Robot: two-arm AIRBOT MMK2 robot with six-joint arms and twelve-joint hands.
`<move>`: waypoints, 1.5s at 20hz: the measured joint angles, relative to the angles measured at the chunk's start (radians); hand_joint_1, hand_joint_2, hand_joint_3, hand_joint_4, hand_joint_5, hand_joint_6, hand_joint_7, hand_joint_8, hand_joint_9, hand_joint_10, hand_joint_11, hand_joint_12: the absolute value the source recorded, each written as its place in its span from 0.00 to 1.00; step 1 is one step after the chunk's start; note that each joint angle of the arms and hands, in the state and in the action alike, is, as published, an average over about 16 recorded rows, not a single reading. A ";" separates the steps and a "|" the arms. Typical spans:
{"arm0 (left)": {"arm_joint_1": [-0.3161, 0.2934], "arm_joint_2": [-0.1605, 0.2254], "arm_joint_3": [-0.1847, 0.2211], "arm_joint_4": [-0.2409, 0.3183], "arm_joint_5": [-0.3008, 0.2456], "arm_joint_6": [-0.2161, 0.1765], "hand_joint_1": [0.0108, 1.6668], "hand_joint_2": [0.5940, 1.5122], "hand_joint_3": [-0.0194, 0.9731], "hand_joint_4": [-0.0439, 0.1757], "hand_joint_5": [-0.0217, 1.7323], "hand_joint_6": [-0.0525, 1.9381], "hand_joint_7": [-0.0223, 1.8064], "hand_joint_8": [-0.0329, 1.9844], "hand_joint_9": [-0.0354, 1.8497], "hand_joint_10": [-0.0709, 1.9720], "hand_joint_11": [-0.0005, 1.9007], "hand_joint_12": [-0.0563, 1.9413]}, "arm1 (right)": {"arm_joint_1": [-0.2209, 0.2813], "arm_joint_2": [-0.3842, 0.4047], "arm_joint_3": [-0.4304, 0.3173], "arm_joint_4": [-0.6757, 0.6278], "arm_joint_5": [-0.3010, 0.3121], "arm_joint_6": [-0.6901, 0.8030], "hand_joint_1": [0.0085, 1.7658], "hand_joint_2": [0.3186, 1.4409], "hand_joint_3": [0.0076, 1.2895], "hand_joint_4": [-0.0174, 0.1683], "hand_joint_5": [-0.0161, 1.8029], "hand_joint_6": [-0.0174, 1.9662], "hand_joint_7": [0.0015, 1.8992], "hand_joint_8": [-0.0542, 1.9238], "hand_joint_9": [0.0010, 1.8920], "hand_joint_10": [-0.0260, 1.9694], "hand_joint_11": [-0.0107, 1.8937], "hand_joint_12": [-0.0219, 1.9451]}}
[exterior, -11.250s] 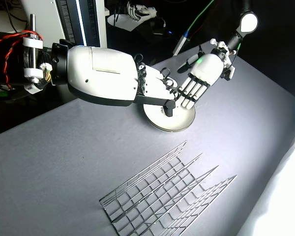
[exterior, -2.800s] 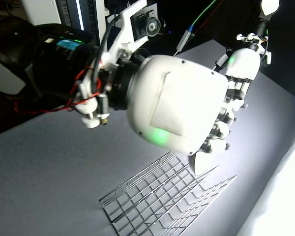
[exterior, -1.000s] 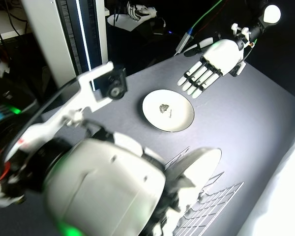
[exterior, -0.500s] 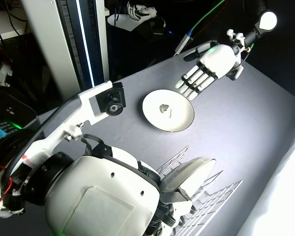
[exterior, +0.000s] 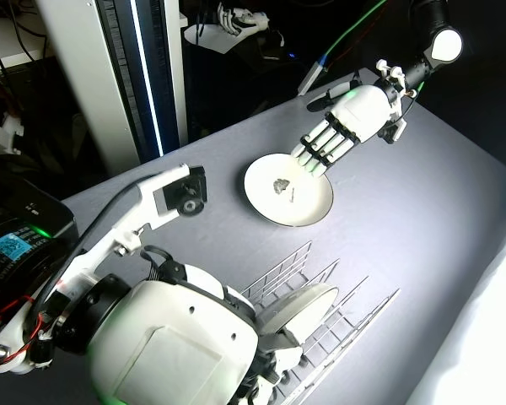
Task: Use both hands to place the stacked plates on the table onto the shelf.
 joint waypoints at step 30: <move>0.088 -0.040 0.054 -0.027 0.090 0.080 0.01 0.56 0.02 0.18 0.07 0.02 0.08 0.02 0.08 0.03 0.01 0.11 | 0.133 0.026 -0.105 -0.576 0.100 -0.009 0.65 0.71 0.00 0.08 0.36 0.04 0.38 0.04 0.25 0.29 0.06 0.76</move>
